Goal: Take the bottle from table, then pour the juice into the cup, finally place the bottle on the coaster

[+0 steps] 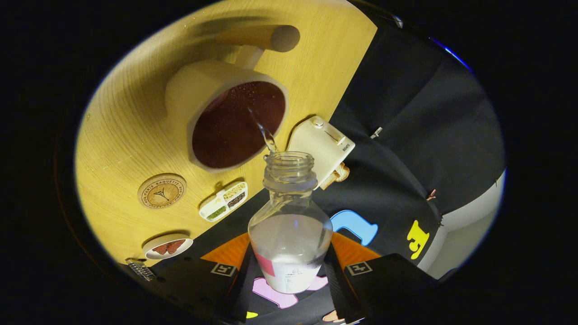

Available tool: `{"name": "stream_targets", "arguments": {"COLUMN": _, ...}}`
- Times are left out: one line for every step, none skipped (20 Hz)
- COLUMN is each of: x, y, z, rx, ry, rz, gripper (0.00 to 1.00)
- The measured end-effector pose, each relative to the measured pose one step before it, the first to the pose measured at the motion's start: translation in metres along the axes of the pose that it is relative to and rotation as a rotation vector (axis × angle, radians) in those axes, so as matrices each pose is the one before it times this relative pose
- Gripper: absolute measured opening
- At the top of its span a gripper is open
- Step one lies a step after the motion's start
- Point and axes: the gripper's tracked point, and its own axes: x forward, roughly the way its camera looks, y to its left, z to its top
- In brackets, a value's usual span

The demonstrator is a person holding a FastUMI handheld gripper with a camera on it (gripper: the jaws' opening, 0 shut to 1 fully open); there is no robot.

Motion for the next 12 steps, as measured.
{"name": "stream_targets", "arguments": {"x": -0.00100, "y": 0.00008, "z": 0.00036, "rx": -0.00082, "ry": 0.00358, "rz": 0.00387, "gripper": 0.73}}
{"name": "stream_targets", "arguments": {"x": 0.00252, "y": -0.00072, "z": 0.00001, "rx": 0.00083, "ry": 0.00548, "rz": 0.00353, "gripper": 0.73}}
{"name": "stream_targets", "arguments": {"x": 0.00019, "y": -0.00056, "z": -0.00015, "rx": -0.00052, "ry": 0.00495, "rz": 0.00179, "gripper": 0.73}}
{"name": "stream_targets", "arguments": {"x": 0.00155, "y": 0.00048, "z": -0.00007, "rx": -0.00189, "ry": 0.00354, "rz": 0.00279, "gripper": 0.73}}
{"name": "stream_targets", "arguments": {"x": 0.00024, "y": -0.00035, "z": 0.00063, "rx": -0.00151, "ry": 0.00065, "rz": 0.00188, "gripper": 0.73}}
{"name": "stream_targets", "arguments": {"x": 0.00123, "y": -0.00073, "z": 0.00051, "rx": -0.00248, "ry": -0.00073, "rz": 0.00000, "gripper": 0.73}}
{"name": "stream_targets", "arguments": {"x": -0.00067, "y": 0.00058, "z": 0.00004, "rx": -0.00285, "ry": -0.00086, "rz": 0.00233, "gripper": 0.73}}
{"name": "stream_targets", "arguments": {"x": -0.00005, "y": 0.00041, "z": -0.00027, "rx": -0.00228, "ry": 0.00090, "rz": 0.00337, "gripper": 0.73}}
{"name": "stream_targets", "arguments": {"x": -0.00012, "y": 0.00146, "z": -0.00074, "rx": 0.00032, "ry": 0.00237, "rz": 0.00653, "gripper": 0.73}}
{"name": "stream_targets", "arguments": {"x": 0.00219, "y": -0.00127, "z": -0.00106, "rx": -0.00163, "ry": 0.00357, "rz": 0.00349, "gripper": 0.73}}
{"name": "stream_targets", "arguments": {"x": 0.00127, "y": -0.00046, "z": -0.00075, "rx": -0.00045, "ry": 0.00198, "rz": 0.00433, "gripper": 0.73}}
{"name": "stream_targets", "arguments": {"x": 0.00131, "y": 0.00039, "z": -0.00100, "rx": -0.00060, "ry": 0.00438, "rz": 0.00251, "gripper": 0.73}}
